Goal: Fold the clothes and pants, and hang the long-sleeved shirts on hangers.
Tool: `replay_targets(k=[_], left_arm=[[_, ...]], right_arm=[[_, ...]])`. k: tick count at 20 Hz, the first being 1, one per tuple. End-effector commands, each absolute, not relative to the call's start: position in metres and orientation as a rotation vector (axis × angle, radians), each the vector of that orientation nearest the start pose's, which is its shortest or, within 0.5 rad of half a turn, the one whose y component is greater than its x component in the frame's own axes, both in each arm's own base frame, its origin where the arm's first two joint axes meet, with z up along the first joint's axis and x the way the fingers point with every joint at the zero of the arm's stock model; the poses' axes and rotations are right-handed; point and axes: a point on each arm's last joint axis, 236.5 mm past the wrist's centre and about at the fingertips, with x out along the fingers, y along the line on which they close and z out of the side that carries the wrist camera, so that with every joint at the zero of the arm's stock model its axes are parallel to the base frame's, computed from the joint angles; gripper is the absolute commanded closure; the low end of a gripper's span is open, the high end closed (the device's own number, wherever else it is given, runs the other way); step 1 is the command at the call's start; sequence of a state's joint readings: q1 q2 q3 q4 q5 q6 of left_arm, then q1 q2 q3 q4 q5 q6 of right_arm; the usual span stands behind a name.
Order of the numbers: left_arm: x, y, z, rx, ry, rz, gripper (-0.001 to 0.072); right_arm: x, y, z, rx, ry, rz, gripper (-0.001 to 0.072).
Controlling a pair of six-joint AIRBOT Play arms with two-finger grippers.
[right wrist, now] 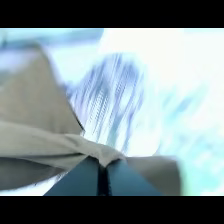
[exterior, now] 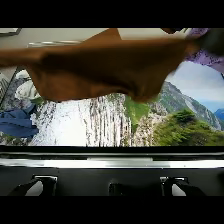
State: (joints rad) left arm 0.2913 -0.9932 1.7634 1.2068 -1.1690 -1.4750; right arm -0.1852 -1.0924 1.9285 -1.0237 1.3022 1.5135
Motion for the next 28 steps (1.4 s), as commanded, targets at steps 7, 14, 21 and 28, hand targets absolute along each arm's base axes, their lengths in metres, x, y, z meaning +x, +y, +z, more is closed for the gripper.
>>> replay_targets(k=[7, 14, 21, 28], left_arm=[[0.182, 0.043, 0.532, -0.112, -0.073, 0.241, 0.0693], [0.3, 0.056, 0.403, -0.178, 0.354, 0.171, 0.0693], [0.478, 0.051, 0.125, -0.308, 0.941, 0.01, 0.0693], [0.541, -0.008, -0.041, -0.301, 1.16, -0.068, 0.0692]], right_arm=[[0.195, 0.018, 0.549, 0.09, -0.072, 0.044, 0.0681], [0.317, 0.003, 0.433, 0.239, 0.378, 0.052, 0.0681], [0.483, -0.004, 0.158, 0.45, 0.961, 0.077, 0.068], [0.561, 0.032, -0.009, 0.512, 1.101, 0.076, 0.068]])
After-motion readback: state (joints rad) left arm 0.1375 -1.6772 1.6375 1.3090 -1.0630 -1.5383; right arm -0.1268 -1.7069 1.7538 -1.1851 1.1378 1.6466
